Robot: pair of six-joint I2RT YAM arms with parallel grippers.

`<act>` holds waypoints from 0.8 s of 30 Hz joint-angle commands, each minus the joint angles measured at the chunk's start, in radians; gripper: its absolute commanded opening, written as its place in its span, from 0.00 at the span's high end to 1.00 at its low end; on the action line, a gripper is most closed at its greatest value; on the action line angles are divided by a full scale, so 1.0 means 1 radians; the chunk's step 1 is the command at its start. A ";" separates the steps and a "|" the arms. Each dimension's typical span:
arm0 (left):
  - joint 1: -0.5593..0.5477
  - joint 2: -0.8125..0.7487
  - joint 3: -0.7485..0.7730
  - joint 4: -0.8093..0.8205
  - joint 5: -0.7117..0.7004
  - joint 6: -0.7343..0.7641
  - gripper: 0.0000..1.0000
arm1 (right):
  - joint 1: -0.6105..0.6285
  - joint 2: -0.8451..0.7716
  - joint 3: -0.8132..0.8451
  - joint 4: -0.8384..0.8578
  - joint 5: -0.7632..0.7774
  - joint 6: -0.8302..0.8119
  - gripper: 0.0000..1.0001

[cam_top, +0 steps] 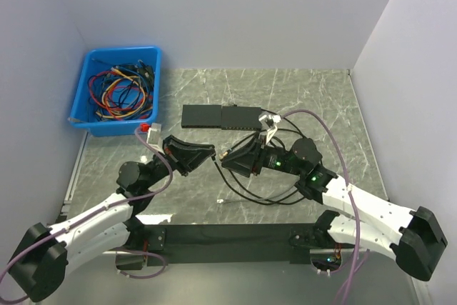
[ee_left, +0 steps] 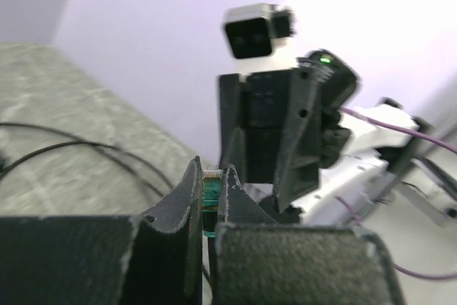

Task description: Insert the plug into the switch port

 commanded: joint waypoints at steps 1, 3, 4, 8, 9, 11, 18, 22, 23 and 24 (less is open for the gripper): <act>0.005 0.039 -0.013 0.273 0.139 -0.103 0.99 | -0.003 0.016 0.010 0.165 -0.113 0.042 0.53; 0.005 0.064 -0.007 0.309 0.156 -0.117 0.99 | -0.004 0.028 0.018 0.166 -0.114 0.040 0.54; 0.005 0.070 -0.007 0.316 0.158 -0.125 0.99 | -0.003 0.031 0.023 0.172 -0.116 0.042 0.55; 0.004 0.076 -0.013 0.341 0.156 -0.134 0.99 | -0.002 0.048 0.029 0.185 -0.120 0.049 0.57; 0.004 0.074 -0.018 0.352 0.156 -0.138 0.99 | -0.003 0.054 0.029 0.185 -0.119 0.049 0.58; 0.005 0.082 -0.018 0.370 0.159 -0.148 0.99 | -0.004 0.059 0.024 0.198 -0.117 0.054 0.59; 0.005 0.116 -0.035 0.430 0.161 -0.174 0.99 | -0.001 0.083 0.027 0.244 -0.116 0.077 0.61; 0.005 0.119 -0.038 0.435 0.153 -0.172 0.99 | 0.001 0.099 0.038 0.245 -0.119 0.080 0.62; 0.005 0.116 -0.041 0.433 0.147 -0.171 0.99 | 0.004 0.102 0.041 0.247 -0.122 0.080 0.62; 0.005 0.116 -0.041 0.432 0.146 -0.172 0.99 | 0.005 0.108 0.041 0.244 -0.123 0.078 0.63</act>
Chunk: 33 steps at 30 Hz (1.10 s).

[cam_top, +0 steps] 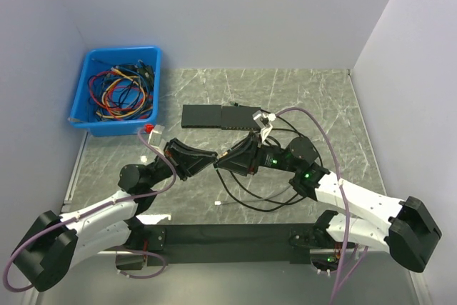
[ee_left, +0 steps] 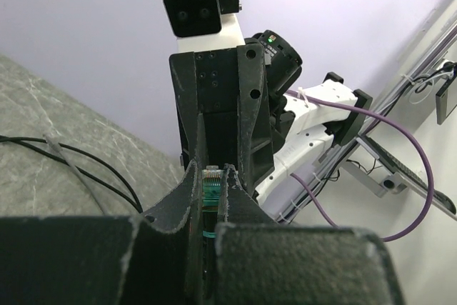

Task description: Insert the plug into the switch port

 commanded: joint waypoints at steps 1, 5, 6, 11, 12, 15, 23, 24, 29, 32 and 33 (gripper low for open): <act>0.003 -0.008 -0.004 0.153 0.007 -0.020 0.99 | 0.007 0.015 0.044 0.058 -0.020 0.005 0.63; 0.002 -0.011 0.001 0.150 0.007 -0.020 0.99 | 0.016 0.032 0.041 0.060 -0.017 0.005 0.64; 0.001 -0.012 -0.001 0.152 0.005 -0.022 0.99 | 0.020 0.035 0.039 0.064 -0.014 0.005 0.65; 0.003 -0.012 -0.004 0.159 0.001 -0.025 0.99 | 0.028 0.046 0.047 0.068 -0.009 0.005 0.67; 0.003 -0.012 -0.004 0.158 -0.002 -0.025 0.99 | 0.033 0.047 0.050 0.066 -0.008 0.003 0.68; 0.001 -0.012 -0.006 0.161 -0.004 -0.025 0.99 | 0.040 0.050 0.061 0.057 -0.006 -0.004 0.70; 0.001 -0.011 -0.010 0.167 -0.016 -0.028 0.99 | 0.051 0.067 0.061 0.066 -0.003 -0.001 0.78; 0.002 -0.012 -0.010 0.167 -0.022 -0.026 0.99 | 0.050 0.067 0.062 0.068 -0.003 -0.001 0.79; 0.003 -0.003 -0.018 0.178 -0.032 -0.029 0.99 | 0.056 0.072 0.064 0.069 -0.005 0.000 0.82; 0.003 0.003 -0.018 0.165 -0.045 -0.028 0.99 | 0.059 0.073 0.067 0.065 -0.005 -0.004 0.87; 0.001 0.004 -0.018 0.164 -0.048 -0.025 0.99 | 0.059 0.072 0.067 0.061 -0.002 -0.007 0.89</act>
